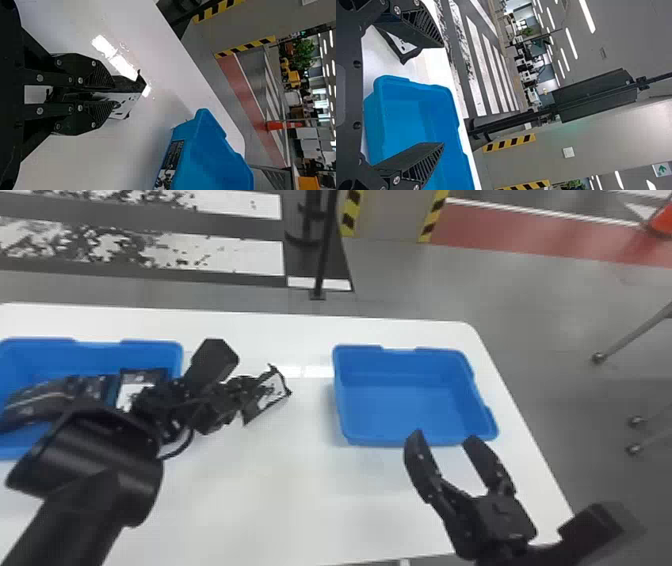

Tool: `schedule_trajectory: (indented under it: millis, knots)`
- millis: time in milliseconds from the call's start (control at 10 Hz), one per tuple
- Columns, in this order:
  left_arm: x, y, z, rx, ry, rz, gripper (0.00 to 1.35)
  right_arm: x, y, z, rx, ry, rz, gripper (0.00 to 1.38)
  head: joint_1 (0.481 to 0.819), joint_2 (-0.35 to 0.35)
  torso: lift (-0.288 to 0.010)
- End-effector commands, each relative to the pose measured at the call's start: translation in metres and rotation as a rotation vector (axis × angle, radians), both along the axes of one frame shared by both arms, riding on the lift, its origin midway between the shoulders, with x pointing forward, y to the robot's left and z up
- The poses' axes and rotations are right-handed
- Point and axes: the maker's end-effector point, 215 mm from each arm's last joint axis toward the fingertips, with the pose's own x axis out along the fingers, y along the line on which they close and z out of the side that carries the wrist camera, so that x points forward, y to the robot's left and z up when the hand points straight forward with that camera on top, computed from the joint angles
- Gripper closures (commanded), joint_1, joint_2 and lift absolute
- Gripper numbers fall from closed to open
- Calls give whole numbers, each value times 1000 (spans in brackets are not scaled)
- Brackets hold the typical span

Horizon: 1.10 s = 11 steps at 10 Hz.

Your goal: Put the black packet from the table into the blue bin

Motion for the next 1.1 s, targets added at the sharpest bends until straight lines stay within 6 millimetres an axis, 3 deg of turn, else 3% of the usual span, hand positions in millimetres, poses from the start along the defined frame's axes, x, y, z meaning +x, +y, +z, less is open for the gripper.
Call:
schedule_trajectory:
  millis: [0,200,400,700,800,900,1000]
  knots:
    - [3,-4,27,-41,-34,-21,1211,0,0,0,1,-1,0,134,695,-215,-110]
    - [-5,0,89,-108,-109,-25,1211,0,0,2,-1,-3,0,134,695,-221,-110]
    - [-14,56,132,-113,-176,53,1211,0,1,2,-1,-3,1,134,695,-208,-110]
    - [-18,189,123,24,-177,254,1211,0,1,4,1,-5,0,134,695,-73,-110]
    - [-23,214,119,45,-178,290,1210,-1,0,3,-1,-3,-1,134,695,-36,-110]
    - [-28,238,118,50,-189,335,1062,-1,1,3,1,-3,0,134,695,21,-110]
    - [-37,257,112,38,-174,388,559,-1,0,4,-1,-5,-1,134,695,61,-110]
